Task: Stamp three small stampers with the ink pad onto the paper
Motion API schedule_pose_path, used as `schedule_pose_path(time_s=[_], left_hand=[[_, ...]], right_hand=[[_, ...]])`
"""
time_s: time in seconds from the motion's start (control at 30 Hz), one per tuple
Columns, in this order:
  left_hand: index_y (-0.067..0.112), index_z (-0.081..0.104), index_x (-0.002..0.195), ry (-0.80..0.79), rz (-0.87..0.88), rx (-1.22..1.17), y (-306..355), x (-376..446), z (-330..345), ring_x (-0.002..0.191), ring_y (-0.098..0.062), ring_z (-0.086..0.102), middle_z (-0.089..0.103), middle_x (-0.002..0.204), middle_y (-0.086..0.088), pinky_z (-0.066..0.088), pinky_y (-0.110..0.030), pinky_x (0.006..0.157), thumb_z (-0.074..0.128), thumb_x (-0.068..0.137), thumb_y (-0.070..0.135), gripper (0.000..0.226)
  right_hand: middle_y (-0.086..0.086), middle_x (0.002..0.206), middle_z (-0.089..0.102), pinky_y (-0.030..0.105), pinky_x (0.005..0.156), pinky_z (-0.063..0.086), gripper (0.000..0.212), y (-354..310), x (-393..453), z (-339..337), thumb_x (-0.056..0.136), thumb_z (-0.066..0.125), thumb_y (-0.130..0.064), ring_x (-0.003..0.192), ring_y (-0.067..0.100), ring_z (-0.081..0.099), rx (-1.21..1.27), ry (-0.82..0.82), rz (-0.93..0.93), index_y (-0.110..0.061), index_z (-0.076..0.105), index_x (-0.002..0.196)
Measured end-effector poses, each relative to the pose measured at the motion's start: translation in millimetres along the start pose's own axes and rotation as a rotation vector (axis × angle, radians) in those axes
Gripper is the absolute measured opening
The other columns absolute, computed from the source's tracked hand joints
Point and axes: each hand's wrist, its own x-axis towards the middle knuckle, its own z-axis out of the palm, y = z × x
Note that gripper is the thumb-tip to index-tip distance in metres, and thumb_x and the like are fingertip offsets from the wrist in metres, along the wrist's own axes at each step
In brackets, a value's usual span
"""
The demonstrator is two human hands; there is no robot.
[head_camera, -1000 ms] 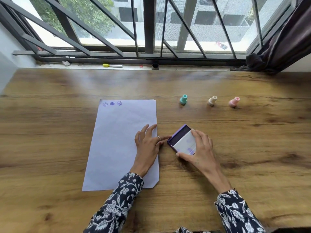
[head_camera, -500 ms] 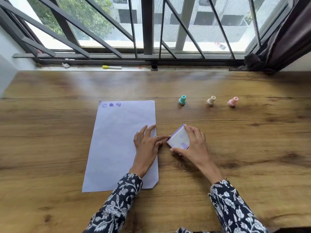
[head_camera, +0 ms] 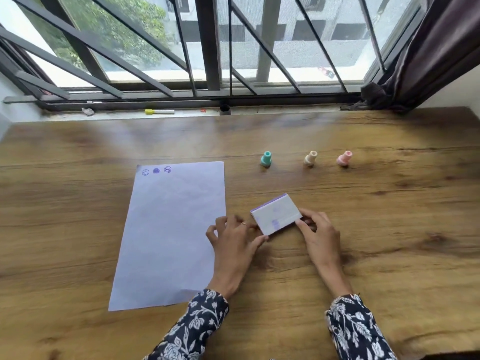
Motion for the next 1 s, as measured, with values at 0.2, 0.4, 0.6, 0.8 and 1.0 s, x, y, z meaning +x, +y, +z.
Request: schedule_pose_path(time_s=[0.2, 0.4, 0.6, 0.8, 1.0], left_hand=[[0.030, 0.064, 0.099, -0.086, 0.160, 0.118, 53.0, 36.6, 31.0, 0.103, -0.019, 0.042, 0.054, 0.102, 0.005, 0.009, -0.034, 0.074, 0.058, 0.079, 0.051, 0.029], [0.025, 0.064, 0.098, -0.123, 0.275, 0.089, 108.4, 67.9, 66.5, 0.105, -0.024, 0.041, 0.057, 0.102, -0.002, 0.013, -0.037, 0.082, 0.056, 0.084, 0.041, 0.024], [0.025, 0.065, 0.097, -0.140, 0.322, 0.078, 140.4, 88.5, 91.9, 0.103, -0.024, 0.041, 0.057, 0.098, -0.003, 0.013, -0.038, 0.083, 0.055, 0.083, 0.041, 0.023], [0.028, 0.064, 0.098, -0.120, 0.301, 0.071, 140.1, 91.1, 100.8, 0.099, -0.023, 0.042, 0.056, 0.093, 0.000, 0.014, -0.039, 0.082, 0.054, 0.084, 0.044, 0.023], [0.030, 0.061, 0.104, -0.154, 0.267, 0.038, 133.2, 78.8, 96.7, 0.103, -0.019, 0.043, 0.058, 0.099, 0.004, 0.014, -0.036, 0.082, 0.054, 0.084, 0.046, 0.027]], right_hand=[[0.014, 0.091, 0.064, 0.015, 0.066, 0.039, 0.025, 31.6, 15.7, -34.6, 0.079, 0.066, -0.002, 0.075, 0.024, 0.058, 0.029, 0.180, 0.093, -0.006, 0.068, 0.103], [0.017, 0.095, 0.064, 0.026, 0.072, 0.039, 0.023, 63.0, 51.0, -73.6, 0.079, 0.064, -0.003, 0.076, 0.025, 0.059, 0.018, 0.306, 0.182, -0.006, 0.068, 0.102], [0.016, 0.098, 0.065, 0.027, 0.075, 0.042, 0.023, 83.8, 75.5, -93.5, 0.080, 0.063, -0.004, 0.076, 0.020, 0.057, 0.039, 0.378, 0.234, -0.008, 0.068, 0.101], [0.015, 0.103, 0.063, 0.029, 0.076, 0.045, 0.024, 85.0, 79.4, -93.3, 0.082, 0.062, -0.007, 0.080, 0.018, 0.058, 0.063, 0.396, 0.250, -0.009, 0.066, 0.105], [0.008, 0.105, 0.049, 0.035, 0.084, 0.047, 0.038, 69.8, 61.2, -77.4, 0.080, 0.065, -0.007, 0.086, 0.022, 0.052, 0.154, 0.485, 0.285, -0.008, 0.057, 0.117]])
